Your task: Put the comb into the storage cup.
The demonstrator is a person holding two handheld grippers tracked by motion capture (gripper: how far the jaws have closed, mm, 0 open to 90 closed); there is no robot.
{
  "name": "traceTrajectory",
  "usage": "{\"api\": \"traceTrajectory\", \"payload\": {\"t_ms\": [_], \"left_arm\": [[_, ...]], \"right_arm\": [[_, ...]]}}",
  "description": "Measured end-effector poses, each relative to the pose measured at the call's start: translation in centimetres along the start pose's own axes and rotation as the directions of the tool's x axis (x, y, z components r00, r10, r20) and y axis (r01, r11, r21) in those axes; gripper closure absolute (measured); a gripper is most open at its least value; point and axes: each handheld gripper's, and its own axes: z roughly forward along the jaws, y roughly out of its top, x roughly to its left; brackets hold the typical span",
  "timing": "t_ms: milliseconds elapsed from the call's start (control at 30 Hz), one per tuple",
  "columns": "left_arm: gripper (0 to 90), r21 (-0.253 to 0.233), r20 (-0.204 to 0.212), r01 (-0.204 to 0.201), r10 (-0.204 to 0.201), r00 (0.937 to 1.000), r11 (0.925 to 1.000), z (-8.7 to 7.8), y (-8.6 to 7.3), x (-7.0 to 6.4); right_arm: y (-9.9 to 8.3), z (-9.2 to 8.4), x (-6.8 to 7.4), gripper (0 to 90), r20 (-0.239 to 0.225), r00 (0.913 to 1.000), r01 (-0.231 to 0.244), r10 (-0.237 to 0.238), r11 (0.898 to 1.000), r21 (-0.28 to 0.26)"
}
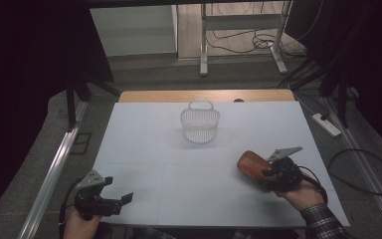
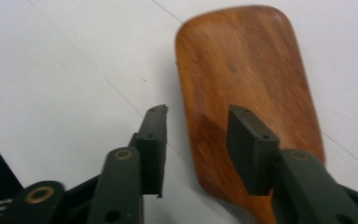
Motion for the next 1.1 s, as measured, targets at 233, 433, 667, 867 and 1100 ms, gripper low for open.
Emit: {"api": "traceTrajectory", "payload": {"t_ms": [233, 433, 667, 867, 1100], "left_arm": [[3.3, 0.002, 0.004, -0.001, 0.001, 1.0000, 1.0000, 0.0, 0.0, 0.0], [3.3, 0.002, 0.003, 0.000, 0.000, 1.0000, 1.0000, 0.0, 0.0, 0.0], [3.4, 0.002, 0.008, 0.002, -0.002, 1.0000, 1.0000, 0.0, 0.0, 0.1], [3.4, 0.004, 0.007, 0.004, -0.004, 1.0000, 1.0000, 0.0, 0.0, 0.1], [3.4, 0.004, 0.008, 0.004, -0.004, 1.0000, 1.0000, 0.0, 0.0, 0.1]], "right_arm": [[-0.9, -0.8, -0.5, 39.5, 0.046, 0.9985, -0.030, 0.030, 1.000, 0.000], [-1.8, -1.5, -1.0, 34.0, 0.058, 0.9970, -0.050, 0.051, 0.999, -0.016], [-2.7, -2.1, -2.1, 16.5, 0.062, 0.9913, -0.114, 0.116, 0.993, -0.040], [-3.3, -2.0, -2.5, 2.9, 0.095, 0.9876, -0.121, 0.124, 0.992, -0.037], [-3.6, -1.5, -2.9, 0.0, 0.091, 0.9895, -0.110, 0.113, 0.993, -0.035]]}}
